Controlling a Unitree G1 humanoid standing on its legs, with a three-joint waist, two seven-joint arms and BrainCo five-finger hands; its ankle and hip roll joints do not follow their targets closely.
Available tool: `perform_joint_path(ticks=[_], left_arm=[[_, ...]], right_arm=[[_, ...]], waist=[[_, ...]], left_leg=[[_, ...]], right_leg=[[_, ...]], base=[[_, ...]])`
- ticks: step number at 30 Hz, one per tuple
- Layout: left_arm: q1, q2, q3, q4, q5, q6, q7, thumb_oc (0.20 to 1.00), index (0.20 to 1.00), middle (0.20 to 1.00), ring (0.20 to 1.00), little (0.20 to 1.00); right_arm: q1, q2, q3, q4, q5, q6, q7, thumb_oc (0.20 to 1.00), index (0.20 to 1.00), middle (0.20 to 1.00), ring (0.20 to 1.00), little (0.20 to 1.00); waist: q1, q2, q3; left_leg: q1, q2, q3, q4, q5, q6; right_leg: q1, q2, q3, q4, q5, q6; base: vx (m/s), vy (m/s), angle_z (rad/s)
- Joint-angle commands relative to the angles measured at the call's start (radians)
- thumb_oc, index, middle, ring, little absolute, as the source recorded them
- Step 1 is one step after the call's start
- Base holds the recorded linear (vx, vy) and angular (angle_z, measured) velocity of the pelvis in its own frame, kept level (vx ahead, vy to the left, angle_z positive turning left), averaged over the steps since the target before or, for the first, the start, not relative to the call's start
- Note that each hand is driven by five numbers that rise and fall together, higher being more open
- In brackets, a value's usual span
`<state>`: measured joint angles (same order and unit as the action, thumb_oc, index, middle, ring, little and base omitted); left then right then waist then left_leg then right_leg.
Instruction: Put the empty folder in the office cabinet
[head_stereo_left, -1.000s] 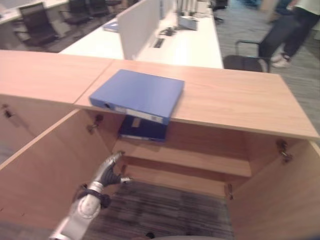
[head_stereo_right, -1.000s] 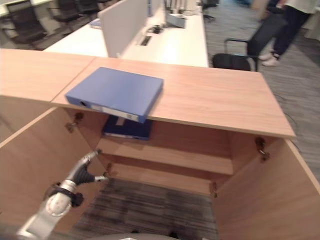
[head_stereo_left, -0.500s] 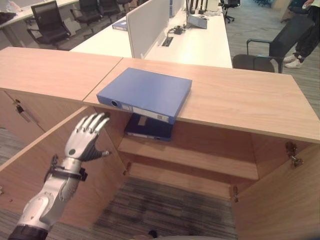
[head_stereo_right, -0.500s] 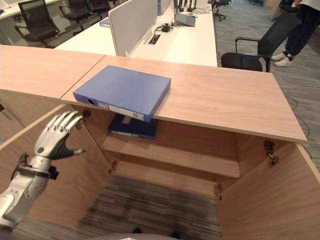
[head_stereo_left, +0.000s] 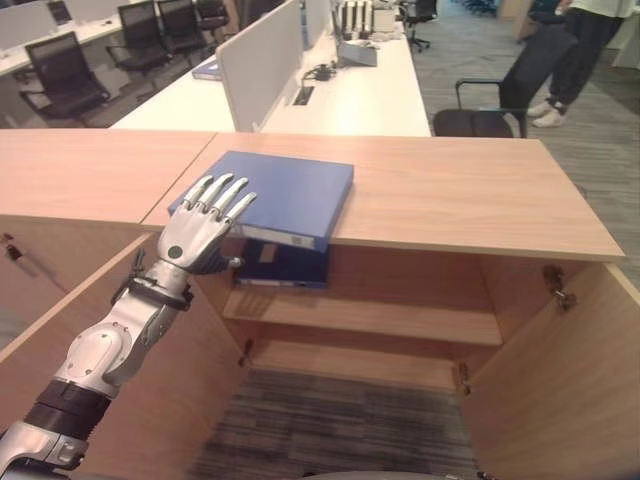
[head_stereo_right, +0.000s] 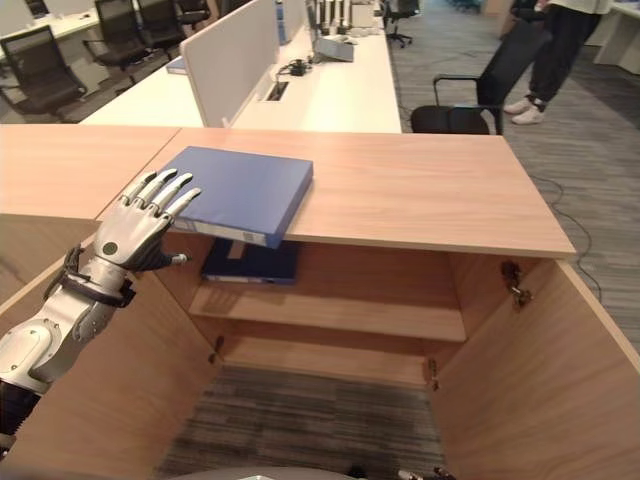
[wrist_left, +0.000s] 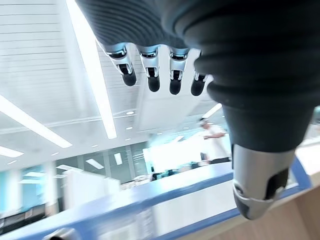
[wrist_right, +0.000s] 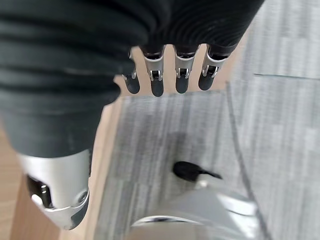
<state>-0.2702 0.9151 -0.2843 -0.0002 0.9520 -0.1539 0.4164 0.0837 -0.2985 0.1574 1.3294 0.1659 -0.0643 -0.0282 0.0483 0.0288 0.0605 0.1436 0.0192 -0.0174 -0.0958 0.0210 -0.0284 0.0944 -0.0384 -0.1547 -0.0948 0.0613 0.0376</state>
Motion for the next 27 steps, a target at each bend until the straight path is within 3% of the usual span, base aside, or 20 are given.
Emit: perform_joint_path(ticks=[1,11,18,27], left_arm=[[-0.127,0.058,-0.022,0.016,0.051,0.027,0.02,1.0,1.0,1.0,1.0,1.0],[-0.265,0.07,-0.135,0.124,0.078,0.057,-0.005,1.0,1.0,1.0,1.0,1.0],[-0.294,0.018,-0.182,0.21,0.066,0.074,0.003,1.0,1.0,1.0,1.0,1.0],[-0.221,-0.041,-0.133,0.247,0.007,0.077,0.001,1.0,1.0,1.0,1.0,1.0]], right_arm=[[-0.037,-0.014,0.027,0.01,-0.025,-0.02,0.0,1.0,1.0,1.0,1.0,1.0],[-0.008,-0.029,0.032,-0.005,-0.043,-0.011,0.007,1.0,1.0,1.0,1.0,1.0],[-0.007,-0.016,0.044,0.019,-0.022,-0.007,0.005,1.0,1.0,1.0,1.0,1.0],[-0.018,-0.022,-0.004,0.066,-0.027,0.029,-0.008,1.0,1.0,1.0,1.0,1.0]], waist=[[-0.016,-0.023,0.005],[-0.061,-0.019,0.015],[-0.06,-0.025,0.015],[-0.054,-0.027,0.017]], left_leg=[[-0.02,0.011,0.007,0.009,-0.043,-0.031],[-0.017,0.014,0.049,0.009,-0.047,-0.029],[-0.012,0.011,0.061,0.009,-0.052,-0.026],[-0.002,0.008,0.065,0.009,-0.059,-0.022]], right_leg=[[0.094,-0.064,0.038,0.045,-0.103,0.105],[0.071,-0.068,0.072,0.054,-0.093,0.113],[0.068,-0.071,0.079,0.055,-0.092,0.118],[0.074,-0.073,0.078,0.053,-0.095,0.118]], base=[[0.01,0.006,-0.28],[-0.01,0.016,-0.13],[-0.01,0.008,-0.07],[0.0,0.003,0.0]])
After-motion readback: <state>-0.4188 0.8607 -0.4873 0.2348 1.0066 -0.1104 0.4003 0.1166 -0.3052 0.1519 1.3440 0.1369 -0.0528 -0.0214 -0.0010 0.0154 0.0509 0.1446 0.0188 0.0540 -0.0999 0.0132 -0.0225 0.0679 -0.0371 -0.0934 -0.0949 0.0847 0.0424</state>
